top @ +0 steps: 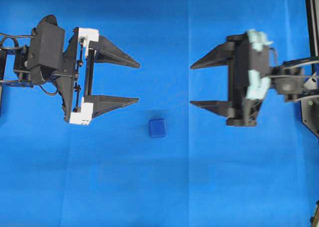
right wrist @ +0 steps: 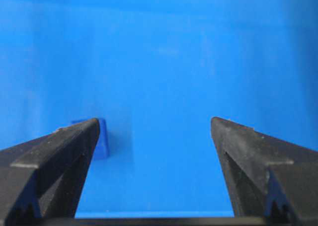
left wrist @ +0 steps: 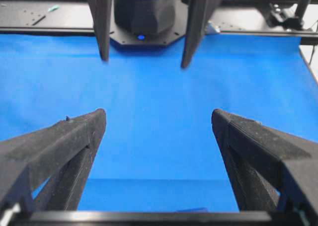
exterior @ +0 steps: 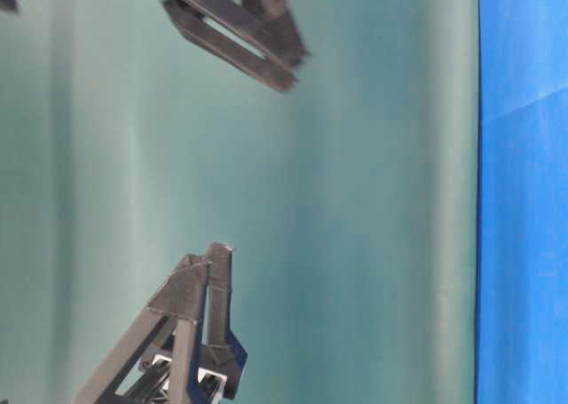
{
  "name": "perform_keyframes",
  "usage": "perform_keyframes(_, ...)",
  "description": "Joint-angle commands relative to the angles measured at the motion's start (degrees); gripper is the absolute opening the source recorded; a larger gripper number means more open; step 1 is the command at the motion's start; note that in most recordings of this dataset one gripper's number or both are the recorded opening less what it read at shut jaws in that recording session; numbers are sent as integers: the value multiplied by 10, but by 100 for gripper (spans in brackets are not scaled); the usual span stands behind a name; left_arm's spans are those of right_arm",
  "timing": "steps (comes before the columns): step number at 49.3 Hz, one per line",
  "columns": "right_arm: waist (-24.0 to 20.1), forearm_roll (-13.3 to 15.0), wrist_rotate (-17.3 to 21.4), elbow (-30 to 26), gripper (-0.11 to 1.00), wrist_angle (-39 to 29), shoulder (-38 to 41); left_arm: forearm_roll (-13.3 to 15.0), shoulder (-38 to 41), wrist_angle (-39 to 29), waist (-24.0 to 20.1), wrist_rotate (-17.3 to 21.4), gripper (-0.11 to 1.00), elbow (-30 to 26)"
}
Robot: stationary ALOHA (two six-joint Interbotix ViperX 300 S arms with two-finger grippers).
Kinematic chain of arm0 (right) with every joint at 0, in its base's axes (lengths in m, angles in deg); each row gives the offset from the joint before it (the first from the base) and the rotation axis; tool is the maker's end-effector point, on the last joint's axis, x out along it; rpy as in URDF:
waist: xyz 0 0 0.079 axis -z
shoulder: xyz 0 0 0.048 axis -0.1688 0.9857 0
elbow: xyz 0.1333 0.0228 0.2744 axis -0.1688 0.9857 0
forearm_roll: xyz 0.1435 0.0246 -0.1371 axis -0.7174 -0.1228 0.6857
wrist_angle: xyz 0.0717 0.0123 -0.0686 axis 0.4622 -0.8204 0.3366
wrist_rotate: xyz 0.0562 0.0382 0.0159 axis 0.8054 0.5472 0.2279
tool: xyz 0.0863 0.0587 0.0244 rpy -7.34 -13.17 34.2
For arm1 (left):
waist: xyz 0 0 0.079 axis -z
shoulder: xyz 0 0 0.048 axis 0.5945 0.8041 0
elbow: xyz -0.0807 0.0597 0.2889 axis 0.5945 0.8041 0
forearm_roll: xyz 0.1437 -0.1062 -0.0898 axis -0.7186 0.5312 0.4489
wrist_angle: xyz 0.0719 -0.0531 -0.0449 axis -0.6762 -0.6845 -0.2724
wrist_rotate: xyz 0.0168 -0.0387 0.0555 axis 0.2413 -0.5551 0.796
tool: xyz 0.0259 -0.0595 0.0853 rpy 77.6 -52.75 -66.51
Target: Handover the blue block to the right arm after grasping it with the left arm, then place it in the designated position.
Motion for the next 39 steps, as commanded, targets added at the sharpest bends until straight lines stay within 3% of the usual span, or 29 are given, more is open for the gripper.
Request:
perform_keyframes(1,-1,4,1,1,85,2,-27,-1,-6,5,2,0,92,-16)
perform_keyframes(23,4,6,2,11,84,18,-40,0,-5,5,3,1,92,-18)
perform_keyframes(39,33,15,3,52,84,127,-77,0,-5,5,5,1,92,-18)
